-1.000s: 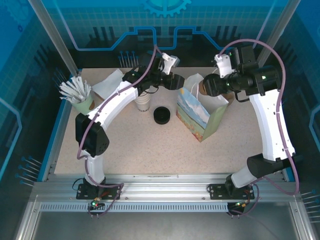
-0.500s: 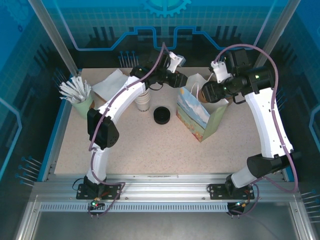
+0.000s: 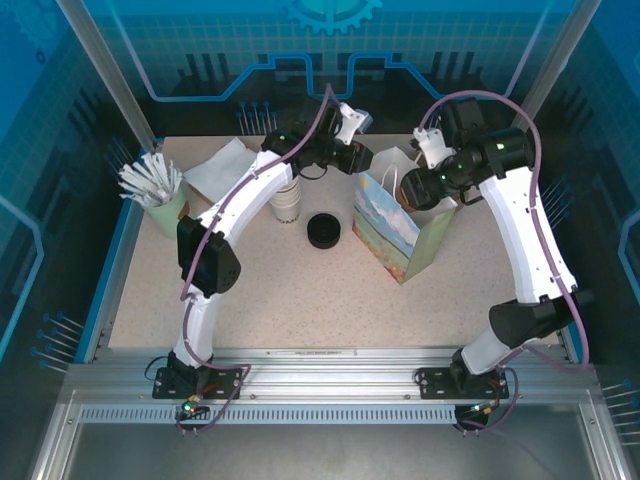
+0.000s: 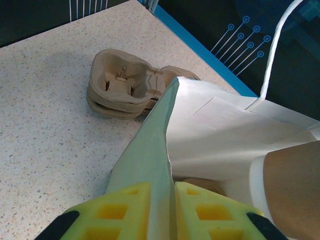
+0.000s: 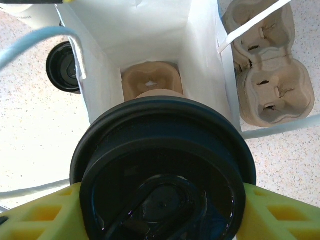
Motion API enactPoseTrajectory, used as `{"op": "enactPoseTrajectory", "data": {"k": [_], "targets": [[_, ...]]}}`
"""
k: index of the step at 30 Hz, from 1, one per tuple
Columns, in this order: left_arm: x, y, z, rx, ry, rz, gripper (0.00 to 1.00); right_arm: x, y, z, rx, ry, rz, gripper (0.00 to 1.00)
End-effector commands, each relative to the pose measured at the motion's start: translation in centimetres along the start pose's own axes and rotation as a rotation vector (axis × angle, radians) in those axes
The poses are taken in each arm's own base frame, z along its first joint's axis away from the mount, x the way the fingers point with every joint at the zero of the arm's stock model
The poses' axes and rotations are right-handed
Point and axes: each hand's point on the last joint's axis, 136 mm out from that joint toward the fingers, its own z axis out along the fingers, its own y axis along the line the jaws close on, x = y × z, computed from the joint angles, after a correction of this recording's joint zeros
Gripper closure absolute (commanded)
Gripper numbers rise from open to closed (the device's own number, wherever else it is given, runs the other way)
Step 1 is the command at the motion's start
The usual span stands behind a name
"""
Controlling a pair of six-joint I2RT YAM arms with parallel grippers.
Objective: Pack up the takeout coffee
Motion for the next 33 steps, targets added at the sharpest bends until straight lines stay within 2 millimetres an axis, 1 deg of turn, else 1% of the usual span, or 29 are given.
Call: {"op": "enactPoseTrajectory", "data": {"k": [1,7,18,33], "targets": [[0.5,-0.5,0.6,0.031,0.024,0.025,0.80,0.1,0.2,0.1,0.011,0.025,-0.033,0.57],[0.7,-0.3,0.9,0.030,0.031,0.029,0.85,-0.1,0.0,0.5,0.025,0.045,-0.045,0.57],[0.7,-0.5,0.8,0.037,0.034,0.038,1.00,0.0,-0.1,1.1,0.027,0.088,-0.091,0.57],[0.6,-0.6,0.6,0.043,0.033,0.047,1.00,0.8,0.0,3.6,-0.001,0.200,-0.107,0.58]]}}
